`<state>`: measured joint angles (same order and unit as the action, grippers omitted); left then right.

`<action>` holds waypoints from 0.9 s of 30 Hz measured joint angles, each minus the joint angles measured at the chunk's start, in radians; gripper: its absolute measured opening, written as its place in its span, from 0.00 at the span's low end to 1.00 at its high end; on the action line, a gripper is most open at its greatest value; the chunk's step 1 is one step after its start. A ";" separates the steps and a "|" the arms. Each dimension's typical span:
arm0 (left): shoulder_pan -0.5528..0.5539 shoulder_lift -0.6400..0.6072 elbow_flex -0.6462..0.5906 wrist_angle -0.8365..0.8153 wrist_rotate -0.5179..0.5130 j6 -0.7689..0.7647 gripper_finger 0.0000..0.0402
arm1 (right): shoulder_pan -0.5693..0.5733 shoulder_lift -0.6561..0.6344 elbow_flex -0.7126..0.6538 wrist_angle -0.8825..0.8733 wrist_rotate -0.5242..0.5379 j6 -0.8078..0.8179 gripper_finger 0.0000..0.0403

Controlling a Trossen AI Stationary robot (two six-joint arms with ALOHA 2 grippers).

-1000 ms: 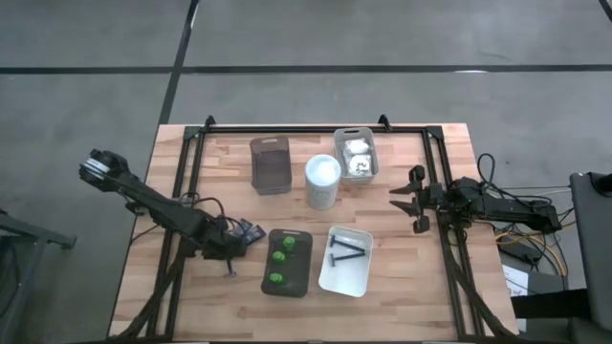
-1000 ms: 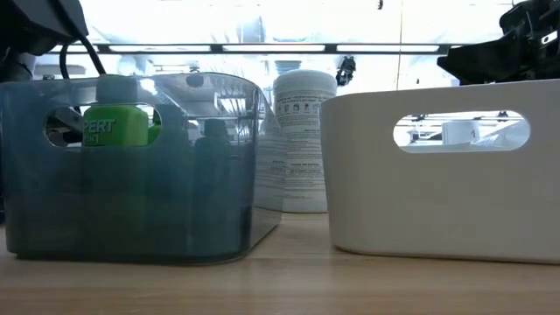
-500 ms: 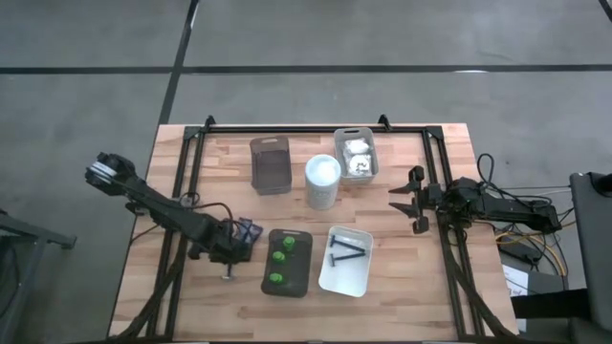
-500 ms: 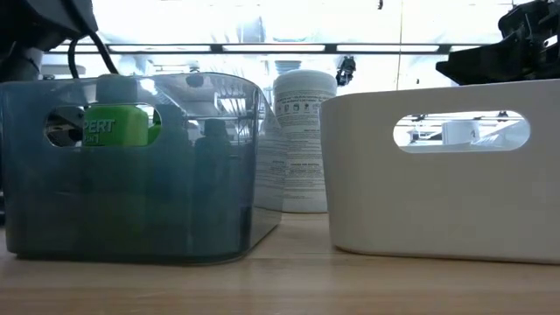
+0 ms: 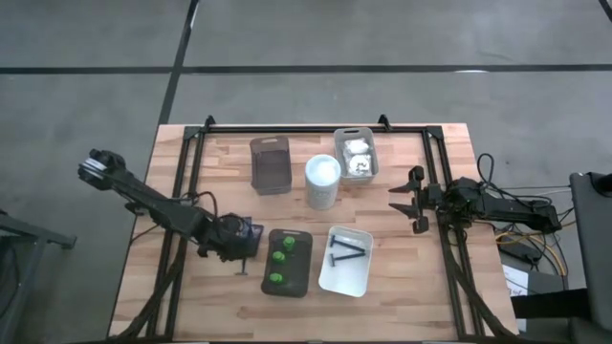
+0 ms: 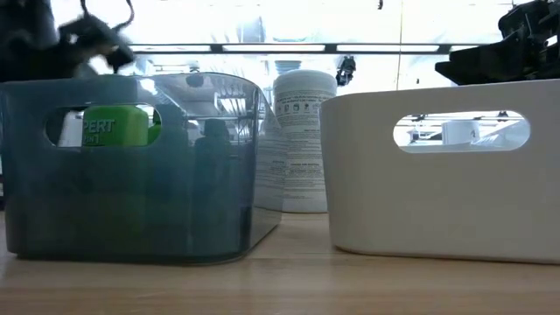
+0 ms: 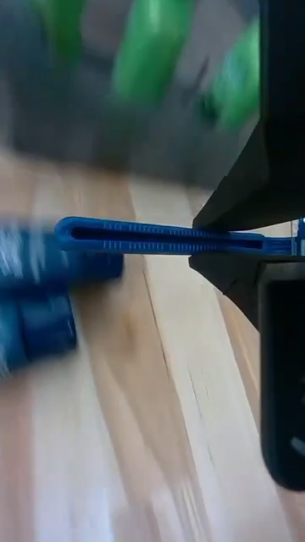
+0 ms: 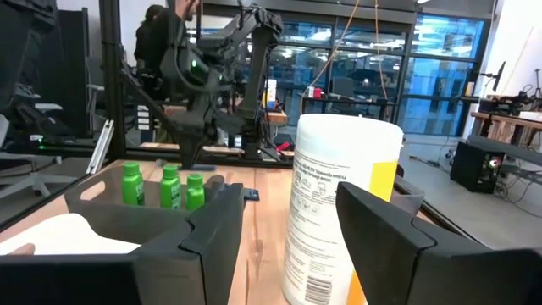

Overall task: Pick & Place Travel size toiletries
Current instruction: Put the blue razor into the white bin

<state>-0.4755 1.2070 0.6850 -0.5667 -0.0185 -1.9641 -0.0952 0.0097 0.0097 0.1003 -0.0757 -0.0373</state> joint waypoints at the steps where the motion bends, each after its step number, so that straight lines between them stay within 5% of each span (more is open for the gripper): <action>1: 0.000 -0.011 0.012 0.001 -0.029 0.009 0.09 | 0.000 0.000 0.000 0.000 0.000 0.000 0.47; 12: 0.045 -0.085 0.157 0.001 -0.306 0.223 0.09 | 0.000 0.000 0.000 0.000 0.000 0.000 0.44; 27: 0.207 -0.085 0.220 0.256 -0.323 0.696 0.09 | 0.000 0.000 0.000 0.000 0.000 0.004 0.33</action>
<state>-0.2685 1.1217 0.9047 -0.3112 -0.3420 -1.2676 -0.0952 0.0101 0.0097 0.1005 -0.0760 -0.0332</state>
